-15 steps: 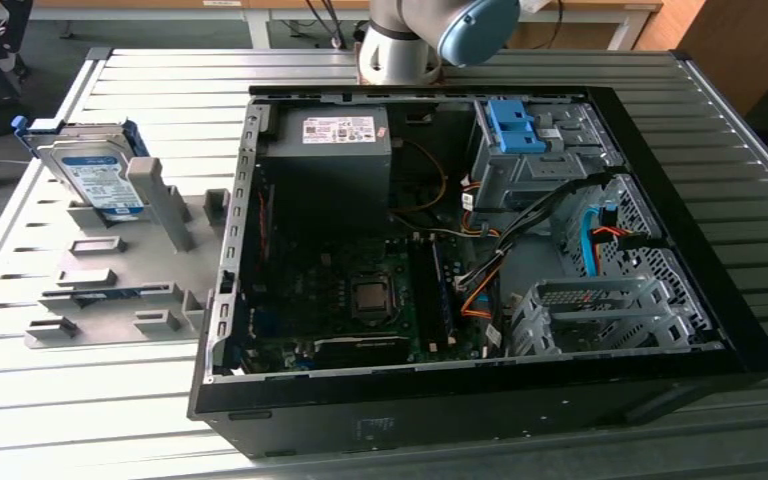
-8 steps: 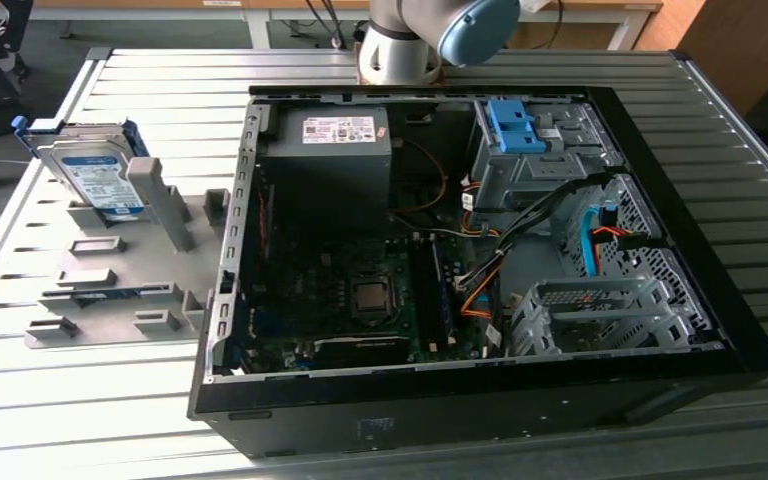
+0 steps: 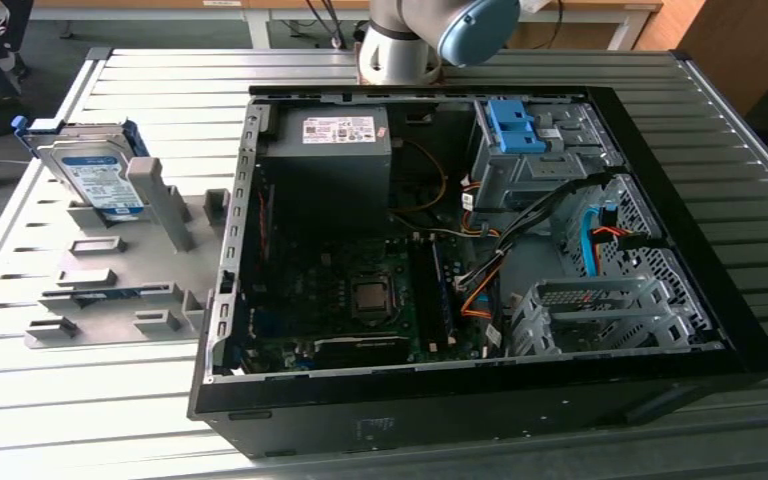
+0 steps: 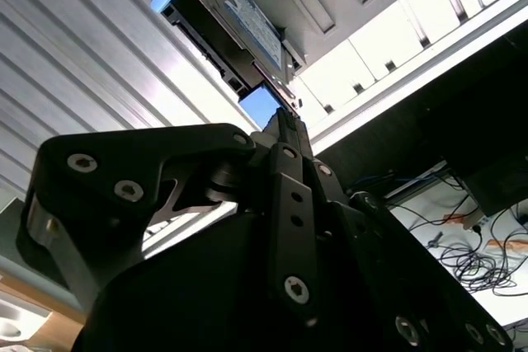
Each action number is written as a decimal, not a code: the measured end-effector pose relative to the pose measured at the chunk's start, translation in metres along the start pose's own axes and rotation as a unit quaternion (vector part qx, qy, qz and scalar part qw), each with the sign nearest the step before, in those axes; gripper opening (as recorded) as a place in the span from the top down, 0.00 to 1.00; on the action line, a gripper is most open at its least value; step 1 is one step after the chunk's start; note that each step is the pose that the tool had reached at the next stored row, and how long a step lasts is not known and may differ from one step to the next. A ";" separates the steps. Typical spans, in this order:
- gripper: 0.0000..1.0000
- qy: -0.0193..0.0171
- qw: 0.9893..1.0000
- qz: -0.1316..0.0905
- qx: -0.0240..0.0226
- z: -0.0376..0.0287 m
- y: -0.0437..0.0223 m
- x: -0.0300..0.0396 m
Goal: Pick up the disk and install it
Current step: 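Pick up the disk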
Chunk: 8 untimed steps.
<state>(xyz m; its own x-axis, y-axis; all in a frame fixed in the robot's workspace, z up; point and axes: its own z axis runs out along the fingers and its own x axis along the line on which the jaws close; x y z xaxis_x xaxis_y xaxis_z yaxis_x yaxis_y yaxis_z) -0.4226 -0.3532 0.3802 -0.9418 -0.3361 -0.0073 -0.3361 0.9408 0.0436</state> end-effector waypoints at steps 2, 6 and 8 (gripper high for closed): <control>0.89 0.000 1.000 -0.003 0.000 0.0000 0.0000 0.0000; 0.89 0.000 1.000 -0.010 0.000 0.0000 0.0000 0.0000; 0.89 0.001 1.000 -0.013 0.000 0.0000 0.0000 0.0000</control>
<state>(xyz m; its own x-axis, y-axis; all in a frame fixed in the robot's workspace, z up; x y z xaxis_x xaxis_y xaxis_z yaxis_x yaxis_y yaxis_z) -0.4226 -0.3532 0.3802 -0.9326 -0.3608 -0.0073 -0.3608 0.9316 0.0436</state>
